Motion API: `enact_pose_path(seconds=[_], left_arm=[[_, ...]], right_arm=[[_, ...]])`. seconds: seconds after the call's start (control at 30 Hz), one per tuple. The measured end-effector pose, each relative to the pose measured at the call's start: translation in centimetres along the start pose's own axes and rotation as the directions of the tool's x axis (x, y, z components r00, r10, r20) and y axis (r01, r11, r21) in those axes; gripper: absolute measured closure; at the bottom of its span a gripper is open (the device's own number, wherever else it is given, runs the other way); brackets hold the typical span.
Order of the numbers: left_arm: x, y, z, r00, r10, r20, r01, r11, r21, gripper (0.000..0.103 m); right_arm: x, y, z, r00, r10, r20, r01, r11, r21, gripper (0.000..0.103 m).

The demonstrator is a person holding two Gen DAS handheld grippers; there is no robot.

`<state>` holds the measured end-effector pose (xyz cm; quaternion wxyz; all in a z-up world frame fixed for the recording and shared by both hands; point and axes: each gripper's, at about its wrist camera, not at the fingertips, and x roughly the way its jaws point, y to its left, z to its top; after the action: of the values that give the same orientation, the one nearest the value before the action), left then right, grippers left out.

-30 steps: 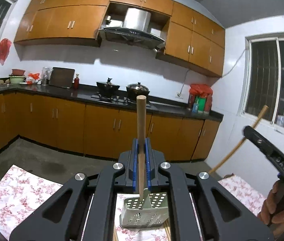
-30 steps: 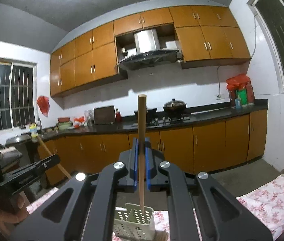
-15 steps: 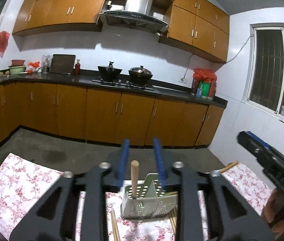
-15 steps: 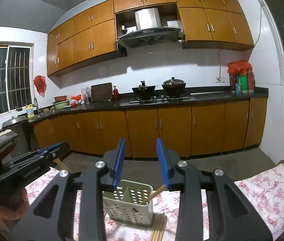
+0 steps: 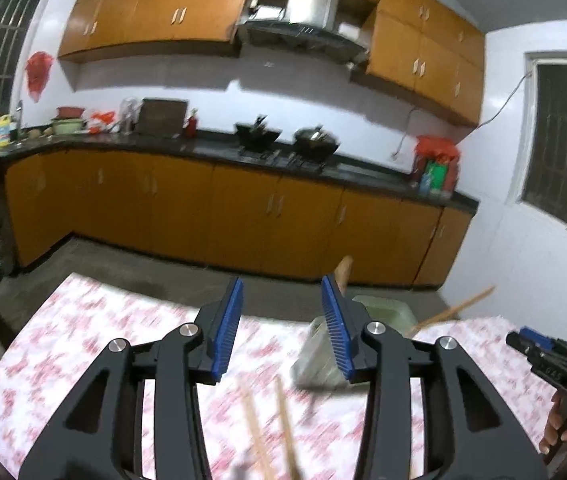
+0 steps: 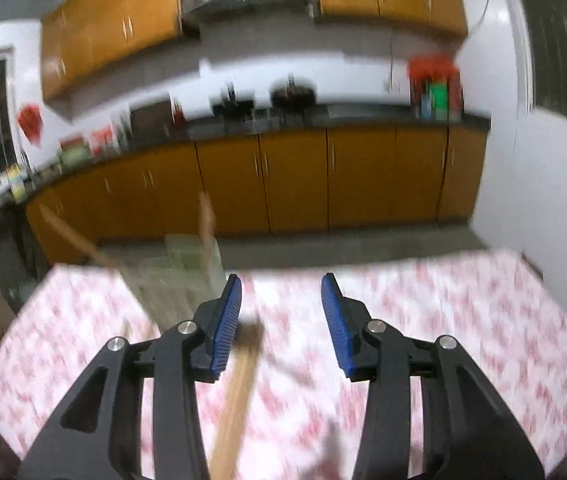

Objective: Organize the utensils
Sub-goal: 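Move both open tools back down toward the loose chopsticks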

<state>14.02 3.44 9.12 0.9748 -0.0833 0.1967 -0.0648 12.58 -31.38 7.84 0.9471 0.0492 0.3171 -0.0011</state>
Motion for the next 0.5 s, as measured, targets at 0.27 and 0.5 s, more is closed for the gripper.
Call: enact_pose_path(seconds=[0.27, 0.5], left_arm=[[2.6, 2.7, -7.9, 0.971, 0.061, -0.23, -0.071, 0.997, -0.034, 0.061], [3.8, 2.8, -13.0, 0.933, 0.056, -0.356, -0.065, 0.998, -0.015, 0.062]], right_arm=[[6.3, 1.9, -8.8, 0.959, 0.094, -0.266, -0.088, 0.996, 0.033, 0.086], [7.5, 3.6, -12.3, 0.937, 0.126, -0.327, -0.119, 0.992, 0.042, 0.088]])
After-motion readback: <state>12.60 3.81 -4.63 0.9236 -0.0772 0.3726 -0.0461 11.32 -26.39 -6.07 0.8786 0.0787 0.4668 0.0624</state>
